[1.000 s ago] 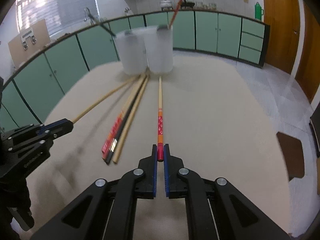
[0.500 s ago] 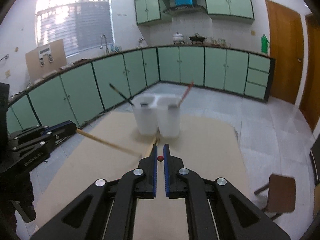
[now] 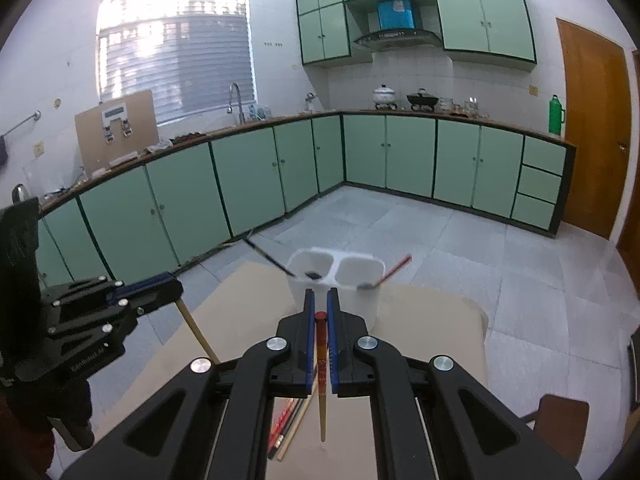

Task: Organize utensils
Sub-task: 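Carry both held chopsticks to the white cup and lower them in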

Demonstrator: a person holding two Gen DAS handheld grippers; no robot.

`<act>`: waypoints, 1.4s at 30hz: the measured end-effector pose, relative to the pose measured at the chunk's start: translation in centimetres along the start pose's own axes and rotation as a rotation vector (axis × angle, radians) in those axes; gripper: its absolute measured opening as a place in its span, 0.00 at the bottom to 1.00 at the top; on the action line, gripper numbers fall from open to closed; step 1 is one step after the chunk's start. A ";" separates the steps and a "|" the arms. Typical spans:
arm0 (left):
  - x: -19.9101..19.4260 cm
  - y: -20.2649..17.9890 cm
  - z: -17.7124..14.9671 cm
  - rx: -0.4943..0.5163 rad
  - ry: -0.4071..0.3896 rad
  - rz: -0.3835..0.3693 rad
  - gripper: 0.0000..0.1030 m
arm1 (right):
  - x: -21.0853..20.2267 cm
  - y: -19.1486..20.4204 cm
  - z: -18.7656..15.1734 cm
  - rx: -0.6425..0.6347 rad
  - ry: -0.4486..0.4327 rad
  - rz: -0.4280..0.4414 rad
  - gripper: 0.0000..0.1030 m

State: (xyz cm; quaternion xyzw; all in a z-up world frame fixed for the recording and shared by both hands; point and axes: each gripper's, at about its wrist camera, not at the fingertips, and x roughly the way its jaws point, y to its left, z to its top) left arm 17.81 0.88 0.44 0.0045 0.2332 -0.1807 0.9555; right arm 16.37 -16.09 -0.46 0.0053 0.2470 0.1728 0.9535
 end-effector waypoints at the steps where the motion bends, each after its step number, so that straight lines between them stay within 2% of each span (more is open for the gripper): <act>1: 0.0 0.0 0.6 -0.001 -0.010 -0.009 0.06 | -0.2 0.0 0.5 0.000 -0.008 0.004 0.06; 5: 0.1 -0.1 3.5 0.026 -0.078 -0.004 0.06 | -0.8 -0.4 4.0 -0.010 -0.080 0.016 0.06; 10: 1.4 0.0 9.0 0.035 -0.178 0.014 0.06 | -0.6 -1.0 8.9 -0.012 -0.186 -0.017 0.06; 14: 3.6 0.1 12.7 0.054 -0.251 0.056 0.06 | 0.9 -1.8 12.1 -0.002 -0.255 -0.049 0.06; 19: 7.4 0.8 14.6 0.040 -0.282 0.087 0.06 | 4.1 -3.1 14.1 0.011 -0.297 -0.083 0.06; 24: 12.2 1.7 14.2 0.024 -0.253 0.120 0.06 | 9.1 -5.2 13.7 0.066 -0.274 -0.099 0.06; 29: 16.2 3.0 12.3 0.011 -0.164 0.130 0.06 | 13.0 -5.7 11.8 0.048 -0.216 -0.142 0.06; 33: 17.7 4.1 10.8 0.000 -0.106 0.135 0.07 | 14.9 -5.8 10.3 0.040 -0.158 -0.137 0.06; 37: 17.6 5.1 10.2 -0.012 -0.088 0.131 0.09 | 15.8 -6.3 8.9 0.050 -0.096 -0.138 0.10; 38: 17.3 5.3 10.1 -0.012 -0.091 0.132 0.12 | 15.7 -6.3 8.6 0.053 -0.092 -0.142 0.12; 40: 16.5 5.5 10.0 -0.013 -0.100 0.136 0.25 | 15.1 -6.5 8.1 0.060 -0.094 -0.156 0.27; 42: 15.8 5.7 10.3 -0.016 -0.111 0.141 0.33 | 14.1 -6.7 7.7 0.063 -0.098 -0.173 0.32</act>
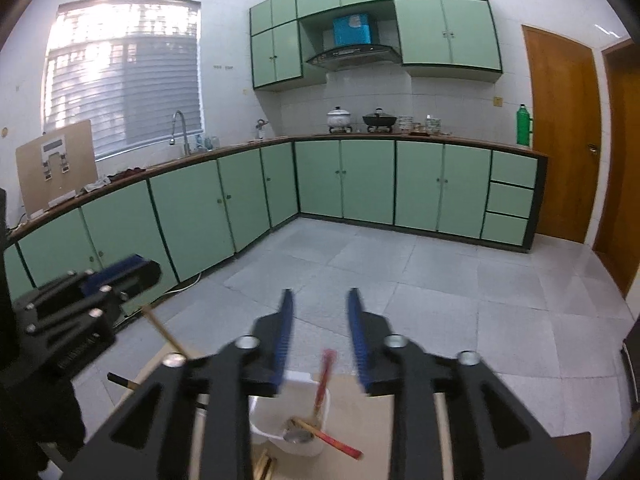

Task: Organize utensils
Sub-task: 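Carry both held chopsticks to the white cup and lower them in, then open both tools and withdraw them from the cup toward the chopsticks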

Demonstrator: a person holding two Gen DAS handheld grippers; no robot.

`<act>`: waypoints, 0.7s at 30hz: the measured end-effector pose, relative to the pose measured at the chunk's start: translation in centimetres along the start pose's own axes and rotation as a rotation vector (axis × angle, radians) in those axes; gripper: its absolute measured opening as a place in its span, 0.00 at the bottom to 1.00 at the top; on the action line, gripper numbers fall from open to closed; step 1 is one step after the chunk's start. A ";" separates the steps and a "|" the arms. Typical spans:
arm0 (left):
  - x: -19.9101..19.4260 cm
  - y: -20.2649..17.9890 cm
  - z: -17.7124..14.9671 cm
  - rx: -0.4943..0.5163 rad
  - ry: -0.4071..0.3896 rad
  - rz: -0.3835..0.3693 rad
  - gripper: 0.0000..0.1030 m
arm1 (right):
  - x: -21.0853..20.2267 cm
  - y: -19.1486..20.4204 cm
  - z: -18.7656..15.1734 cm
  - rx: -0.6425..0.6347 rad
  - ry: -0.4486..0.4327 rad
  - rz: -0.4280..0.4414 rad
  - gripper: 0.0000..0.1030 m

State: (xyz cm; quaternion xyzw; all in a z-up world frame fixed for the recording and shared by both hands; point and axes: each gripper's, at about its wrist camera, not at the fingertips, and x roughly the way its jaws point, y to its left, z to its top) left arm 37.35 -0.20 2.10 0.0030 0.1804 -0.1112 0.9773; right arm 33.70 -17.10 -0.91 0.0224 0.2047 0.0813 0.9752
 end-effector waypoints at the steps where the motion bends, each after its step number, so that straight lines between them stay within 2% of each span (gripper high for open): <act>1: -0.7 0.1 0.1 -0.002 -0.007 0.003 0.35 | -0.6 -0.2 -0.1 -0.001 -0.007 -0.009 0.39; 2: -1.1 0.2 0.1 -0.003 -0.011 0.005 0.40 | -1.3 -0.3 -0.2 -0.002 -0.014 -0.018 0.44; 4: -2.8 0.4 -0.2 -0.007 -0.021 0.011 0.49 | -2.3 -0.5 -0.3 -0.001 -0.025 -0.037 0.60; 6: -4.1 0.5 -0.8 -0.014 -0.022 0.012 0.60 | -4.2 -0.7 -1.0 0.001 -0.045 -0.048 0.67; 10: -7.2 0.5 -3.2 -0.020 -0.024 0.005 0.74 | -7.7 -0.5 -3.3 -0.008 -0.065 -0.076 0.84; 15: -10.5 -0.1 -8.1 -0.006 0.015 0.012 0.80 | -11.1 -0.4 -7.3 0.010 -0.053 -0.064 0.94; 21: -13.0 0.1 -13.3 -0.037 0.089 0.027 0.83 | -13.5 -0.1 -12.3 0.057 0.001 -0.052 0.94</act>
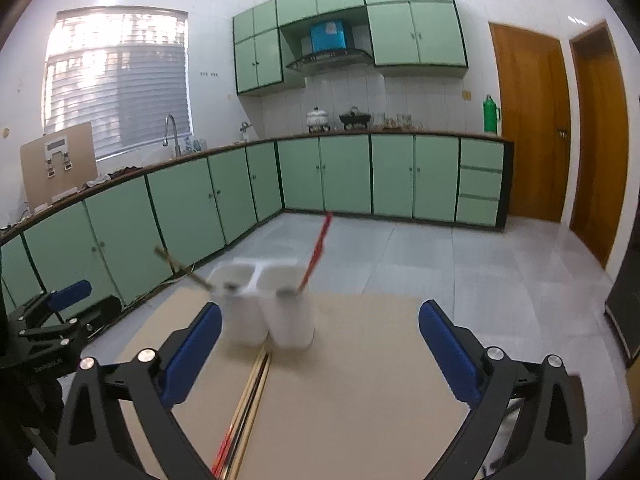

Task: Organize utensils
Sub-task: 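Open both tools and withdraw them from the cup toward the chopsticks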

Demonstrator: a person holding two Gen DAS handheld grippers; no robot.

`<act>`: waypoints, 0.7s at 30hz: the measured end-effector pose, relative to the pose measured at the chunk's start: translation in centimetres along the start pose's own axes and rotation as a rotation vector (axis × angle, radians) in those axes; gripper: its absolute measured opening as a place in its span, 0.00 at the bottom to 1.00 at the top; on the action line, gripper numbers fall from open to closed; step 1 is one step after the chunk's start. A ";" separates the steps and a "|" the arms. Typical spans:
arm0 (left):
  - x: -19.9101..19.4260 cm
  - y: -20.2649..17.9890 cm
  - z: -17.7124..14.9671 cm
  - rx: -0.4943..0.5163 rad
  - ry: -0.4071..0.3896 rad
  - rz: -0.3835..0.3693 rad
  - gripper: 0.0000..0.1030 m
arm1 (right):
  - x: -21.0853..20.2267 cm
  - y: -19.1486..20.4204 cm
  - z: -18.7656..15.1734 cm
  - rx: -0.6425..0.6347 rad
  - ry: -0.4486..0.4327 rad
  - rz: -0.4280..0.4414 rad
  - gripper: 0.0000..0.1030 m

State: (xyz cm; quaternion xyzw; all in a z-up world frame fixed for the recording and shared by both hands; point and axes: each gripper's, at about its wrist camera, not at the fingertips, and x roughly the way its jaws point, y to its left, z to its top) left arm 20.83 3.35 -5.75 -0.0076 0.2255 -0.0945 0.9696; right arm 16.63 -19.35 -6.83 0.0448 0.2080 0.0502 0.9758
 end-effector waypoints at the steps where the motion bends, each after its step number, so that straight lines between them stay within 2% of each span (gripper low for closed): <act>1: -0.4 0.1 -0.9 -0.004 0.011 0.006 0.83 | -0.2 0.1 -1.0 0.005 0.014 -0.002 0.94; 13: -0.8 0.5 -10.7 0.034 0.190 0.078 0.83 | 0.5 2.4 -10.7 -0.009 0.219 -0.016 0.94; 21: -0.2 1.9 -14.1 0.023 0.282 0.112 0.83 | 1.7 4.4 -14.9 -0.049 0.316 0.004 0.92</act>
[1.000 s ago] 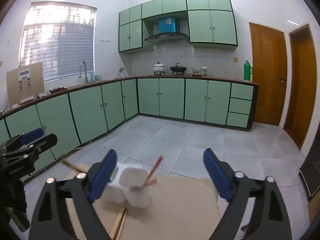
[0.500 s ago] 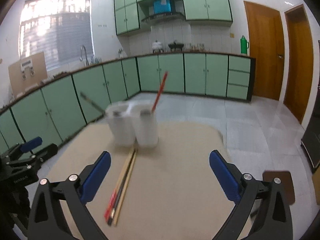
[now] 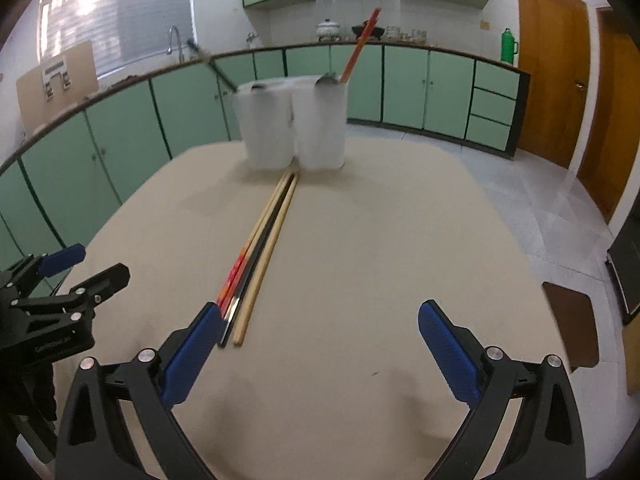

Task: Organize utensils
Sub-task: 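Open both tools and withdraw them from the cup toward the chopsticks, then grasp a plain wooden chopstick with the right tool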

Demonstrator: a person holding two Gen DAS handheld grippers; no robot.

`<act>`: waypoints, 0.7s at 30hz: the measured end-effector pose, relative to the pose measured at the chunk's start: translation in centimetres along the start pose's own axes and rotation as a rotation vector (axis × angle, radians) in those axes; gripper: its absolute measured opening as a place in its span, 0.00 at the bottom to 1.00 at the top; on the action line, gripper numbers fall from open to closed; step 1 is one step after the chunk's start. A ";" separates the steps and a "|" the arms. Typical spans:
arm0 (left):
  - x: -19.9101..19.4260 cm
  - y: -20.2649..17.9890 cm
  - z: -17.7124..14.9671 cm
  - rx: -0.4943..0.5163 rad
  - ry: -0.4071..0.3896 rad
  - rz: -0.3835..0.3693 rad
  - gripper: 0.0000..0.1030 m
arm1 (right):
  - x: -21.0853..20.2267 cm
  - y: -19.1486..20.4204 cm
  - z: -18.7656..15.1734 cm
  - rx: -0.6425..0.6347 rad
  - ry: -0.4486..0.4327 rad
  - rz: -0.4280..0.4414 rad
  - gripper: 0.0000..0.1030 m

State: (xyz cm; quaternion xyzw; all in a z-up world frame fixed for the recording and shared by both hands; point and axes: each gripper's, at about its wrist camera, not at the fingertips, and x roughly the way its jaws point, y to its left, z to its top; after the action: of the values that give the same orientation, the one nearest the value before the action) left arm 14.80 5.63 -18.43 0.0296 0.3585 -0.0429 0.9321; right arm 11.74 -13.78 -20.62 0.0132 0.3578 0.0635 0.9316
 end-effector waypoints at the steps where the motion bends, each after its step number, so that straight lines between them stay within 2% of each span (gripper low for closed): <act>1: 0.1 0.3 -0.2 -0.002 0.009 0.005 0.83 | 0.3 0.2 -0.2 -0.001 0.011 0.005 0.89; 13: 0.6 1.7 -0.6 -0.026 0.046 0.028 0.83 | 2.2 2.7 -1.3 -0.035 0.102 0.048 0.53; 21: 0.9 1.6 -0.4 -0.035 0.051 0.024 0.83 | 3.0 3.1 -1.3 -0.031 0.131 0.047 0.43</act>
State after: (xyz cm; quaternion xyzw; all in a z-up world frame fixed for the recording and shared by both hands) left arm 15.32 7.25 -19.30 0.0187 0.3827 -0.0247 0.9234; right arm 12.74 -10.31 -23.36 0.0029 0.4165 0.0919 0.9045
